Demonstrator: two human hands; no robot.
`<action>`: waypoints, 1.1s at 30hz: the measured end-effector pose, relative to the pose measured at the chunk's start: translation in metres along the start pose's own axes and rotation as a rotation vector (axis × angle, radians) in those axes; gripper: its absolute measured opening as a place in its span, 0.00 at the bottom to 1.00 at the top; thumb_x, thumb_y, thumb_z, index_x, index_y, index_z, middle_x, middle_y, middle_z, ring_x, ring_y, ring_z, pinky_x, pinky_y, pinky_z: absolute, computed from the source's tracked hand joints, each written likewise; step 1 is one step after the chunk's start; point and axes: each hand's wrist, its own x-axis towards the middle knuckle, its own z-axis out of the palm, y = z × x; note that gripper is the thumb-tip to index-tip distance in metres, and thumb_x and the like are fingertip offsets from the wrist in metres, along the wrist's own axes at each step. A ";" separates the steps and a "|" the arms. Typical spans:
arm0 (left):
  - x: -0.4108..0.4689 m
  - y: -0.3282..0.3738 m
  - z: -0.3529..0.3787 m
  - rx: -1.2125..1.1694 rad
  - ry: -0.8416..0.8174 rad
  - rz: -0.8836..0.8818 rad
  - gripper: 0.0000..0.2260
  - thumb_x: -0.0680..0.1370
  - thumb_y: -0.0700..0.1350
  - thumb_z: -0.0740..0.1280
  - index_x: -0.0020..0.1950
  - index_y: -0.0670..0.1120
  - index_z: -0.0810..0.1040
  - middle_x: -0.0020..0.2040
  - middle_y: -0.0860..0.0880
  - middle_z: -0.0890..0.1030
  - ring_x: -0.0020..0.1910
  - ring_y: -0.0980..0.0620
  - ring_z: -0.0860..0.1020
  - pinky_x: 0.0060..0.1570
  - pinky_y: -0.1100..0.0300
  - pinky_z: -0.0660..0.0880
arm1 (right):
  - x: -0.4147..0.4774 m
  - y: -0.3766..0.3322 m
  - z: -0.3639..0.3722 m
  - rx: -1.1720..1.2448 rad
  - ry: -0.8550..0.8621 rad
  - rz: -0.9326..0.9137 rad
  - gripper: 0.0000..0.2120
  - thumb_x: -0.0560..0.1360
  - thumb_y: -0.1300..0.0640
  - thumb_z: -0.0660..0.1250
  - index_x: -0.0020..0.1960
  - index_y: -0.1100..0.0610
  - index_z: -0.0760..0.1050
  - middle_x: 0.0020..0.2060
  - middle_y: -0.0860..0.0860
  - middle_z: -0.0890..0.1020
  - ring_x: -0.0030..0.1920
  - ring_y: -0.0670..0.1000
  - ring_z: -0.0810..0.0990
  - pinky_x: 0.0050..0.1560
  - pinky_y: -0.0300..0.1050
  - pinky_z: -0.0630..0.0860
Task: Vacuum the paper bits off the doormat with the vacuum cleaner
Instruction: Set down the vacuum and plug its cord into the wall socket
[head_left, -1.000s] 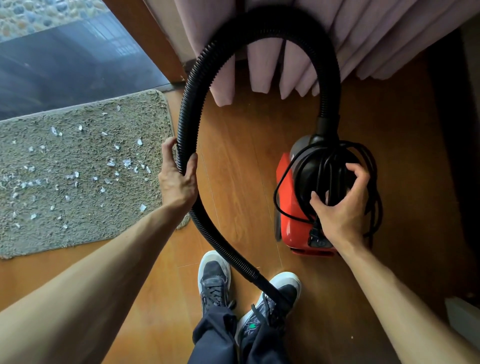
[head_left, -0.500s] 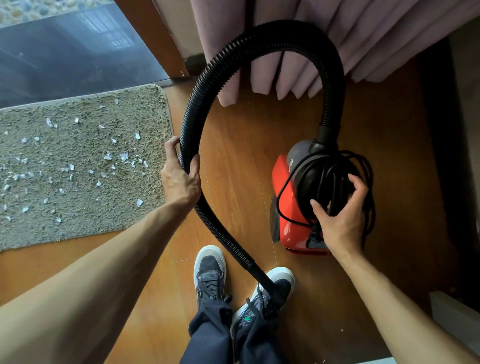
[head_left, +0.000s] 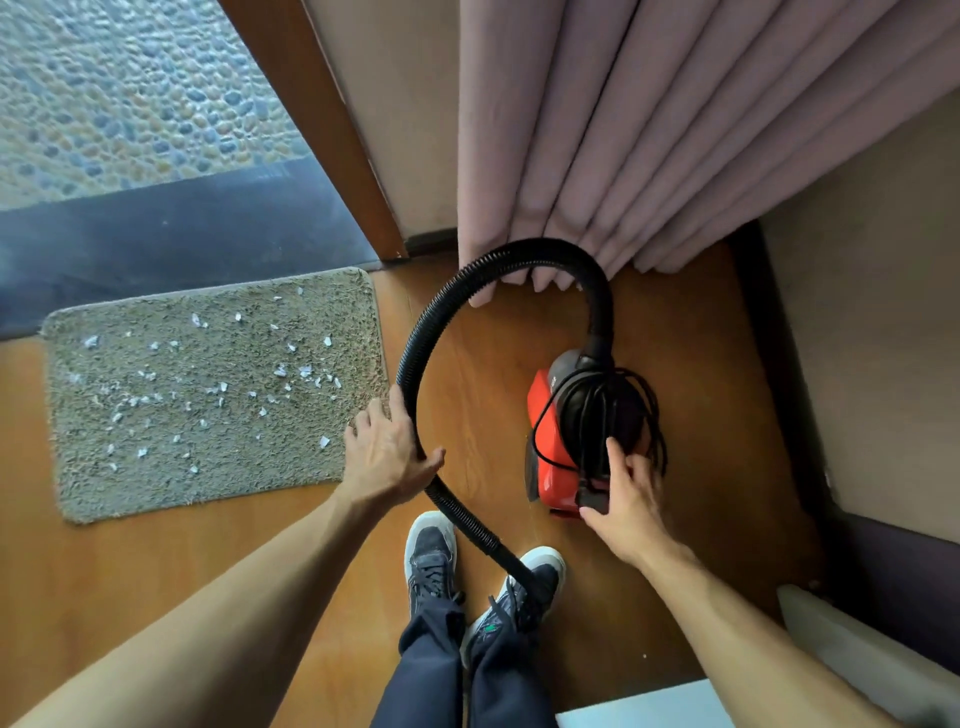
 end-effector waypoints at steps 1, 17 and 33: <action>-0.015 0.003 -0.010 0.034 -0.018 0.027 0.46 0.74 0.64 0.68 0.80 0.41 0.48 0.69 0.38 0.69 0.68 0.39 0.70 0.69 0.43 0.68 | -0.014 -0.004 -0.009 -0.027 -0.014 -0.008 0.46 0.75 0.51 0.72 0.81 0.50 0.45 0.74 0.57 0.60 0.73 0.59 0.63 0.71 0.50 0.66; -0.191 0.034 -0.155 0.237 -0.095 0.299 0.36 0.74 0.64 0.68 0.71 0.42 0.62 0.61 0.40 0.73 0.62 0.39 0.75 0.61 0.42 0.73 | -0.211 -0.069 -0.137 -0.241 -0.010 -0.074 0.44 0.75 0.48 0.70 0.80 0.48 0.45 0.73 0.55 0.63 0.71 0.58 0.64 0.66 0.54 0.70; -0.226 0.046 -0.167 0.321 -0.134 0.409 0.27 0.76 0.62 0.67 0.64 0.44 0.66 0.61 0.42 0.74 0.61 0.41 0.75 0.58 0.44 0.74 | -0.272 -0.052 -0.141 -0.194 -0.023 0.008 0.42 0.77 0.49 0.69 0.80 0.48 0.46 0.76 0.57 0.61 0.74 0.60 0.62 0.69 0.56 0.69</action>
